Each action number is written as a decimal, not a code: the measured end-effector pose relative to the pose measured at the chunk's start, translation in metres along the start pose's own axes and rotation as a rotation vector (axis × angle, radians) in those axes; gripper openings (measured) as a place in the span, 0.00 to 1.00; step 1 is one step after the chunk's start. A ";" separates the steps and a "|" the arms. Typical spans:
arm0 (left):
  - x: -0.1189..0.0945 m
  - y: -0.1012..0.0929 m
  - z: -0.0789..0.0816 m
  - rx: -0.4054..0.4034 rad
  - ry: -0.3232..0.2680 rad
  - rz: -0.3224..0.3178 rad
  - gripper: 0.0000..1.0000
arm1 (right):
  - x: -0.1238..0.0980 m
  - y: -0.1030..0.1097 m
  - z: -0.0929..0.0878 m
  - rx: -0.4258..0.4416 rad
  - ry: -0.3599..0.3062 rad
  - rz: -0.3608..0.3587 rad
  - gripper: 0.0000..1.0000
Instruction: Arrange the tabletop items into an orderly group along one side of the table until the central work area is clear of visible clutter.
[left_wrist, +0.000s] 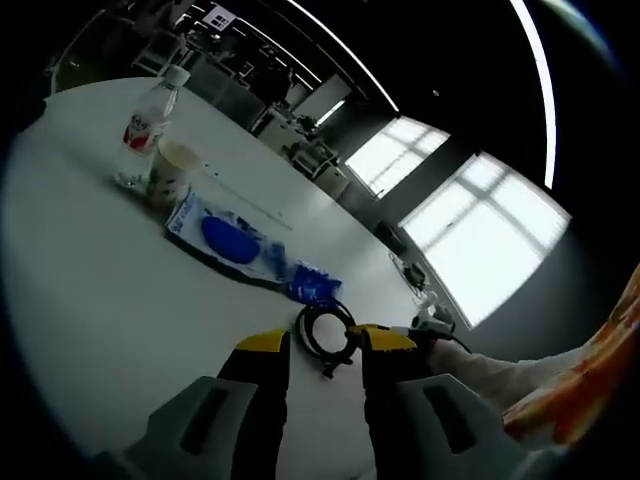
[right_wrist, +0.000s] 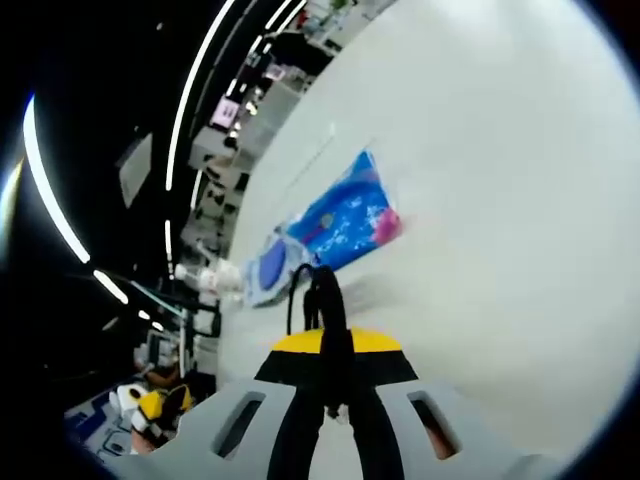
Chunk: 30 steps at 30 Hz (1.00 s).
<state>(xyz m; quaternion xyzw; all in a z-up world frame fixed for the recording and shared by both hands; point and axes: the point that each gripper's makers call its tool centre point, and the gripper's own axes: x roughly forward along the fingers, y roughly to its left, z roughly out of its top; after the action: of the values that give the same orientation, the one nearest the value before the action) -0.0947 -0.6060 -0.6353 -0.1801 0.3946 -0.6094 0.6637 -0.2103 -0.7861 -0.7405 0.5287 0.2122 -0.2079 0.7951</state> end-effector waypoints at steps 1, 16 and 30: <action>0.000 0.000 -0.001 -0.002 0.003 -0.001 0.26 | 0.001 -0.002 0.000 -0.006 0.000 -0.015 0.05; -0.006 0.006 -0.007 -0.030 0.008 0.023 0.29 | 0.007 -0.013 0.009 -0.309 0.004 -0.123 0.16; -0.011 0.047 -0.014 0.053 0.082 0.199 0.81 | -0.006 0.003 -0.001 -0.498 0.040 -0.134 0.60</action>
<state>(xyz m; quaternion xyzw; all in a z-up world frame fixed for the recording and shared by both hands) -0.0729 -0.5835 -0.6748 -0.0975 0.4210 -0.5576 0.7088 -0.2132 -0.7834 -0.7351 0.3053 0.3069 -0.1908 0.8810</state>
